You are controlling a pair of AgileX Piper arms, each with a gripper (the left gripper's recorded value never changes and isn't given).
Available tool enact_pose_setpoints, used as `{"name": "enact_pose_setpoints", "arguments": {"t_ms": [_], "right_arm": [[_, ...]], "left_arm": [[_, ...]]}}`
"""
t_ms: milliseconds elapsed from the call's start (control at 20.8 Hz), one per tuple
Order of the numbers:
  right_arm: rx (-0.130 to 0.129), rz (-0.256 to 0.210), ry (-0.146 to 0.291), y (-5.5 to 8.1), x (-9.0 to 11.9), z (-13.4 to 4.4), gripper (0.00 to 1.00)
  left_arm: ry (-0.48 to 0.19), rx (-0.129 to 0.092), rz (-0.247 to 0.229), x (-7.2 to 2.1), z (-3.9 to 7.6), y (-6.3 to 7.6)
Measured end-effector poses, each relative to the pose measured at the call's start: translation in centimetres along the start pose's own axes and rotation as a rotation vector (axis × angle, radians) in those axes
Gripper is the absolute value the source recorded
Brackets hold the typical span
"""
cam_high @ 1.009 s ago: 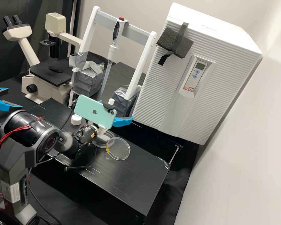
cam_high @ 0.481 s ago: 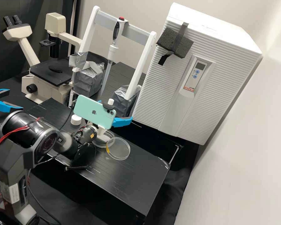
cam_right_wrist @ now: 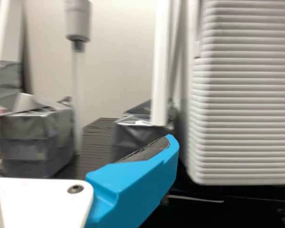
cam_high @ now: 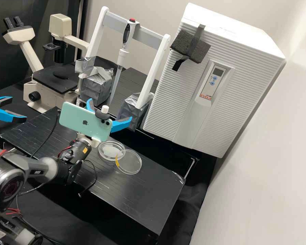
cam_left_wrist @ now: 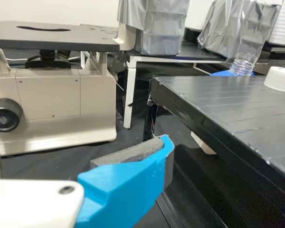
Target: Close the bottle
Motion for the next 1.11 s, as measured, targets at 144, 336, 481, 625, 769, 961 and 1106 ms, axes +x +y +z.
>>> {"name": "enact_pose_setpoints", "arguments": {"t_ms": [144,336,481,625,769,961,1106], "right_arm": [[0.0,-0.036,0.04,-0.8,-1.7,-0.5,1.0],[-0.015,-0.086,0.042,-1.7,-2.8,-0.3,1.0],[-0.007,-0.112,0.037,-2.4,-3.2,-0.1,1.0],[0.002,-0.147,0.023,-3.2,-3.3,0.3,1.0],[0.002,-0.197,0.01,-4.2,-3.3,0.7,1.0],[-0.027,-0.244,-0.002,-5.2,-3.2,1.1,1.0],[-0.028,-0.248,-0.025,-5.5,-3.1,1.5,1.0]], "left_arm": [[-0.023,0.01,0.003,0.31,0.1,0.3],[-0.063,-0.004,-0.016,0.36,0.3,0.2],[-0.076,0.002,-0.016,0.48,0.3,0.4],[-0.069,0.002,-0.015,0.4,0.1,0.5],[-0.086,-0.01,-0.027,0.35,0.2,0.4],[-0.088,-0.008,-0.029,0.34,0.2,0.4],[-0.088,-0.008,-0.029,0.34,0.2,0.4]]}}
